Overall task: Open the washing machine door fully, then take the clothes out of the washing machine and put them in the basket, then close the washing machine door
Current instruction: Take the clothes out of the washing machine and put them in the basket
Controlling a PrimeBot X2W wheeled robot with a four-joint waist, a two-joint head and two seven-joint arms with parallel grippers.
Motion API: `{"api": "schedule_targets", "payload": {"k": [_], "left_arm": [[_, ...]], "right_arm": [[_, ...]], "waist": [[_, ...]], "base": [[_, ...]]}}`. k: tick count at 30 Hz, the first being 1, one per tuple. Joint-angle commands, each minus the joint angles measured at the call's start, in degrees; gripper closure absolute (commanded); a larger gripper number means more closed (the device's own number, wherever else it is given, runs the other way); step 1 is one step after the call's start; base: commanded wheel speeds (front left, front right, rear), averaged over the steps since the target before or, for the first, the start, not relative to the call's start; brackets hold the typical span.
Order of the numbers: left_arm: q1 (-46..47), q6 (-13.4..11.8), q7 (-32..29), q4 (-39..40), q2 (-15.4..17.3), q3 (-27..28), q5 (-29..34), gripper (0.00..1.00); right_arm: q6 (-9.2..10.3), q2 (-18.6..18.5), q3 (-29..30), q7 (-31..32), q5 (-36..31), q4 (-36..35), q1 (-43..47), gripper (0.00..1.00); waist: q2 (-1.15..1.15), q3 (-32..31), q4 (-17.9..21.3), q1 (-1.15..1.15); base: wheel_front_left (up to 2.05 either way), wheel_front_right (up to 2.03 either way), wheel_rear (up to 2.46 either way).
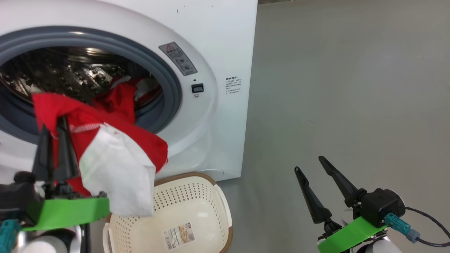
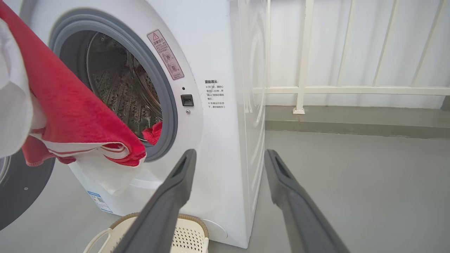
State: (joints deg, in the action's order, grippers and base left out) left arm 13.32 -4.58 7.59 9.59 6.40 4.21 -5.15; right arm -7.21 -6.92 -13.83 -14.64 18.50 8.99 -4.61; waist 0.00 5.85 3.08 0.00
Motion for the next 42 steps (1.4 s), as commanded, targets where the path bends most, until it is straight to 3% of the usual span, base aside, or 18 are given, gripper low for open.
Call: {"api": "schedule_targets", "payload": {"k": [1,6,11,22,30,42], "left_arm": [[-0.65,-0.18,-0.28,0.63,0.47,1.49,-1.31,1.0],[-2.96,0.29,0.33,-5.87,-1.25,1.08,-5.32,1.0],[-1.52,2.45,0.75,-17.57,-2.59,1.56,-13.52,1.0],[7.83,6.74,1.5,-45.26,-3.08,0.44,-19.39,1.0],[15.58,8.21,2.87,-61.06,-2.88,-0.78,-19.83,1.0],[22.73,9.66,5.1,-77.3,-2.57,-2.44,-19.7,1.0]], "right_arm": [[-0.28,-0.1,-1.3,-0.36,0.69,-1.28,-0.2,0.0],[-0.28,0.0,-1.34,-0.36,0.64,-0.71,-0.97,0.0],[-0.28,0.17,-1.24,-0.36,0.48,-0.34,-1.81,0.0],[-0.28,0.23,-1.02,-0.36,0.26,-0.76,-3.79,0.0],[-0.28,0.63,-1.52,-0.36,-0.27,-1.02,-5.95,0.0],[-0.28,1.12,-2.05,-0.36,-0.07,-2.31,-7.71,0.0]], "waist": [[0.0,0.72,0.24,0.0],[0.0,2.51,0.58,0.0],[0.0,4.56,1.03,0.0],[0.0,9.82,2.27,0.0],[0.0,14.23,2.85,0.0],[0.0,18.1,4.01,0.0]], "base": [[0.0,0.0,0.0],[0.0,0.0,0.0],[0.0,0.0,0.0],[0.0,0.0,0.0],[0.0,0.0,0.0],[0.0,0.0,0.0]]}}
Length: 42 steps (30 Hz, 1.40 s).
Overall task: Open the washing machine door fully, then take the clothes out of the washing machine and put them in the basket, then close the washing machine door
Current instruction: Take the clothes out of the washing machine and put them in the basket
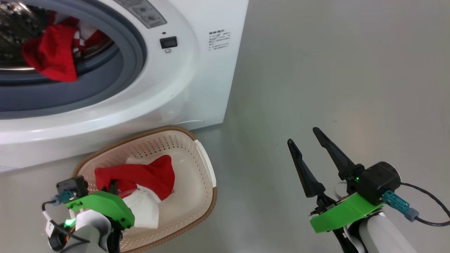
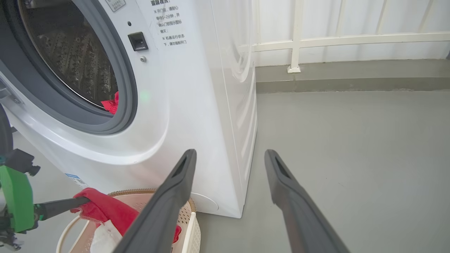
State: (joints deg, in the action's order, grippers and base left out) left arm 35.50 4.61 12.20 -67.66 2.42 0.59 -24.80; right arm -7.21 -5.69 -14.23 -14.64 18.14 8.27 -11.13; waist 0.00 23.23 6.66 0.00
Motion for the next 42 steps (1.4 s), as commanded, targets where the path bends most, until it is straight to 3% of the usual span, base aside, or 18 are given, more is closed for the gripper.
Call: {"api": "schedule_targets", "payload": {"k": [1,6,7,10,11,12,30,42], "left_arm": [[0.98,0.55,0.06,-1.23,1.36,0.94,-0.03,1.0],[2.34,0.15,-0.82,-3.75,1.28,0.25,0.1,0.99],[2.56,0.08,-1.33,-4.17,1.23,0.12,0.05,0.9],[3.05,0.29,-1.86,-4.88,1.06,-0.69,0.22,0.51],[3.16,0.38,-1.49,-4.98,1.02,-0.93,0.3,0.19],[3.2,0.43,-1.17,-5.09,0.98,-1.06,0.28,0.0],[1.42,1.63,2.58,-3.93,0.63,-2.94,-0.42,0.0],[-7.22,2.15,2.78,13.08,1.35,-1.37,2.18,0.0]], "right_arm": [[-0.28,-0.08,-1.74,-0.36,0.31,-1.61,-1.33,0.0],[-0.28,0.13,-2.25,-0.36,0.47,-1.79,-2.03,0.0],[-0.28,0.16,-2.34,-0.36,0.54,-1.75,-2.14,0.0],[-0.28,0.22,-2.47,-0.36,0.73,-1.58,-2.33,0.0],[-0.28,0.25,-2.45,-0.36,0.78,-1.47,-2.34,0.0],[-0.28,0.29,-2.37,-0.36,0.83,-1.25,-2.3,0.0],[-0.28,0.13,-2.31,-0.36,0.79,0.81,-0.56,0.0],[-0.28,-0.46,1.2,-0.36,0.12,0.83,2.47,0.0]], "waist": [[0.0,0.96,0.56,0.0],[0.0,2.45,1.29,0.0],[0.0,2.69,1.38,0.0],[0.0,3.15,1.6,0.0],[0.0,3.17,1.63,0.0],[0.0,3.1,1.64,0.0],[0.0,-4.9,-0.75,0.0],[0.0,-12.38,-2.9,0.0]], "base": [[0.0,0.0,0.0],[0.0,0.0,0.0],[0.0,0.0,0.0],[0.0,0.0,0.0],[0.0,0.0,0.0],[0.0,0.0,0.0],[0.0,0.0,0.0],[0.0,0.0,0.0]]}}
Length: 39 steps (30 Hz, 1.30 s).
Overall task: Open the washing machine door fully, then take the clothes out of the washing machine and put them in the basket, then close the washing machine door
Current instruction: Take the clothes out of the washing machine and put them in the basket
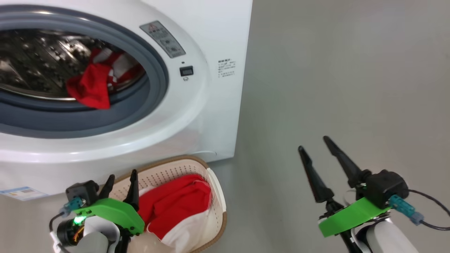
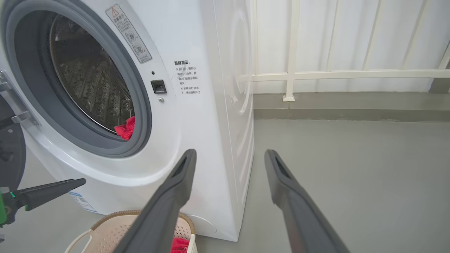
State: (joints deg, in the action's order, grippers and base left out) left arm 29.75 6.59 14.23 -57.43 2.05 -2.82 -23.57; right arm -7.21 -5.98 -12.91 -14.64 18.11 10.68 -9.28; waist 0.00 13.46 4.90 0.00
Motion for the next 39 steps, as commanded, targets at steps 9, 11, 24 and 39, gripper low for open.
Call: {"api": "schedule_targets", "payload": {"k": [9,11,24,39], "left_arm": [[-8.91,0.38,0.76,15.81,1.32,5.29,1.92,0.0],[-12.65,0.52,0.76,21.38,1.36,5.8,4.24,0.0],[-24.53,0.6,0.76,42.01,1.16,10.45,12.53,0.0],[-30.77,0.55,0.76,48.09,0.85,12.36,13.27,0.0]], "right_arm": [[-0.28,-0.44,0.89,-0.36,-0.95,-1.67,2.55,0.0],[-0.28,-0.36,1.29,-0.36,-1.81,-1.9,3.22,0.0],[-0.28,0.17,5.12,-0.36,-3.33,-4.61,6.22,0.0],[-0.28,0.51,7.87,-0.36,-3.59,-7.47,9.27,0.0]], "waist": [[0.0,-7.26,-1.48,0.0],[0.0,-8.97,-1.04,0.0],[0.0,-13.21,-0.02,0.0],[0.0,-15.38,0.04,0.0]], "base": [[0.0,0.0,0.0],[0.0,0.0,0.0],[0.0,0.0,0.0],[0.0,0.0,0.0]]}}
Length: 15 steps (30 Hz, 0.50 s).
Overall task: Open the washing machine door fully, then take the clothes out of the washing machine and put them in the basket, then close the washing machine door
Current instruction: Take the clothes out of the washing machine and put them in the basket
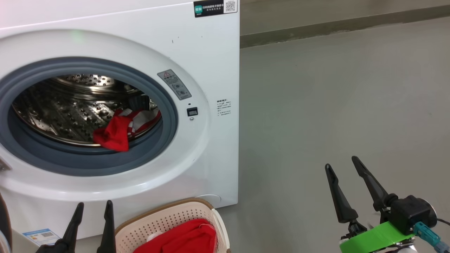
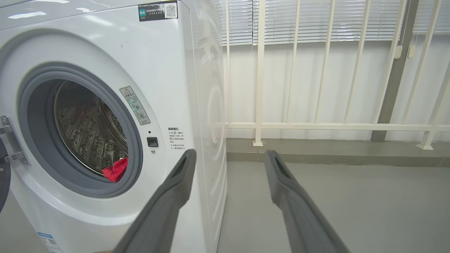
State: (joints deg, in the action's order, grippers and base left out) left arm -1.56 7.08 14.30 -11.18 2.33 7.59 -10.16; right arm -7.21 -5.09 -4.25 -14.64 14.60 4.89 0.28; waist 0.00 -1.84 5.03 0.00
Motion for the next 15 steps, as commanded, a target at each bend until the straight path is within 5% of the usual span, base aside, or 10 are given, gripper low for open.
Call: {"api": "schedule_targets", "payload": {"k": [1,15], "left_arm": [[0.37,0.02,0.7,1.91,0.56,1.89,-0.22,0.0],[-0.43,-0.94,0.7,2.64,0.55,0.38,-2.05,0.0]], "right_arm": [[-0.28,-0.4,-0.7,-0.36,-0.1,-1.69,-0.17,0.0],[-0.28,-0.79,-1.09,-0.36,-0.07,-1.76,0.26,0.0]], "waist": [[0.0,-0.11,-0.15,0.0],[0.0,-0.16,-0.38,0.0]], "base": [[0.0,0.0,0.0],[0.0,0.0,0.0]]}}
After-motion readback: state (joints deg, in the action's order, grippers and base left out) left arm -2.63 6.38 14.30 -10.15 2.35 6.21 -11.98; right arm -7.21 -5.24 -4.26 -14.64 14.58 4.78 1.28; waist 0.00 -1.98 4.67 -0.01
